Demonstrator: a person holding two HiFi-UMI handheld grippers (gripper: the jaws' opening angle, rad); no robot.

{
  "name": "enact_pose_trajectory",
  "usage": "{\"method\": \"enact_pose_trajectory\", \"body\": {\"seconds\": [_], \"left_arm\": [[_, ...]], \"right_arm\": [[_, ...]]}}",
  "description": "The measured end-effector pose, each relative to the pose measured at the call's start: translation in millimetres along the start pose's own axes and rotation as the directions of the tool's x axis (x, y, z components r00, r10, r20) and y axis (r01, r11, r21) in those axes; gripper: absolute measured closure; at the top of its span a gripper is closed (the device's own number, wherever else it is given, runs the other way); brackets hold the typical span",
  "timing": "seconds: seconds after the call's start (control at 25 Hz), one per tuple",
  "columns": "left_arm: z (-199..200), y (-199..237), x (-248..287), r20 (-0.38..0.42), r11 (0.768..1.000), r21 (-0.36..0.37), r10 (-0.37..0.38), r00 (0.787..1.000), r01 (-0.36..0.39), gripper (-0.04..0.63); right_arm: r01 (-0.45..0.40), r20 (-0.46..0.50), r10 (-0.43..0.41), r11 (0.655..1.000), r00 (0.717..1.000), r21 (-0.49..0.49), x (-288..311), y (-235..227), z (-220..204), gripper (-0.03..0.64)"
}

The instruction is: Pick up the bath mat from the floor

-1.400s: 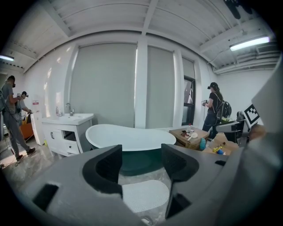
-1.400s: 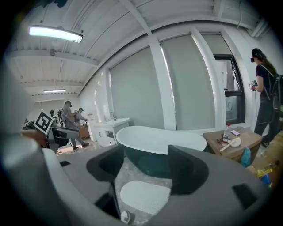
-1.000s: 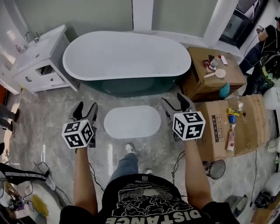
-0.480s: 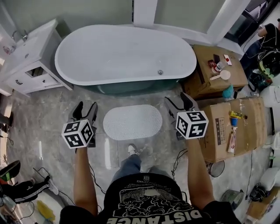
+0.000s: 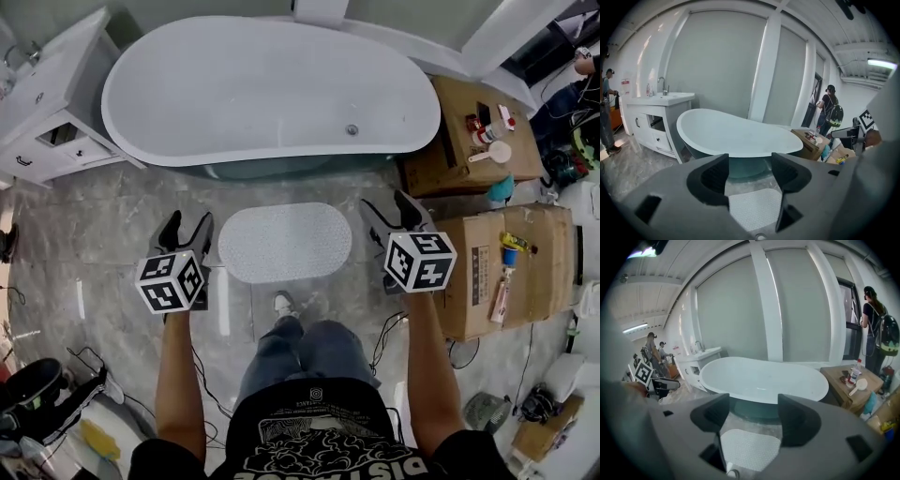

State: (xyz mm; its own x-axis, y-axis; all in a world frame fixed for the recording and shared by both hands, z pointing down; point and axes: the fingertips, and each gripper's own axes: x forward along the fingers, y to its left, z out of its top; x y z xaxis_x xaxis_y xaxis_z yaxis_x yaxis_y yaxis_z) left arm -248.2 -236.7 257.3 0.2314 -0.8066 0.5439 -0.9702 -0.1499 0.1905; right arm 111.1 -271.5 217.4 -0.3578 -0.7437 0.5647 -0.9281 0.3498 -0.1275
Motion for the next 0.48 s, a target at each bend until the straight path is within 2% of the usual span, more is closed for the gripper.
{"method": "enact_pose_trajectory", "body": {"seconds": [0.2, 0.48], "left_arm": [[-29.9, 6.1, 18.5, -0.051, 1.0, -0.006, 0.005, 0.999, -0.006, 0.302], [-83.2, 18.6, 48.8, -0.114, 0.999, -0.023, 0.034, 0.993, -0.037, 0.295]], "right_arm": [[-0.014, -0.053, 0.014, 1.0, 0.999, 0.003, 22.9, -10.5, -28.1, 0.291], [-0.02, -0.13, 0.024, 0.999, 0.991, 0.031, 65.4, -42.0, -92.7, 0.288]]}}
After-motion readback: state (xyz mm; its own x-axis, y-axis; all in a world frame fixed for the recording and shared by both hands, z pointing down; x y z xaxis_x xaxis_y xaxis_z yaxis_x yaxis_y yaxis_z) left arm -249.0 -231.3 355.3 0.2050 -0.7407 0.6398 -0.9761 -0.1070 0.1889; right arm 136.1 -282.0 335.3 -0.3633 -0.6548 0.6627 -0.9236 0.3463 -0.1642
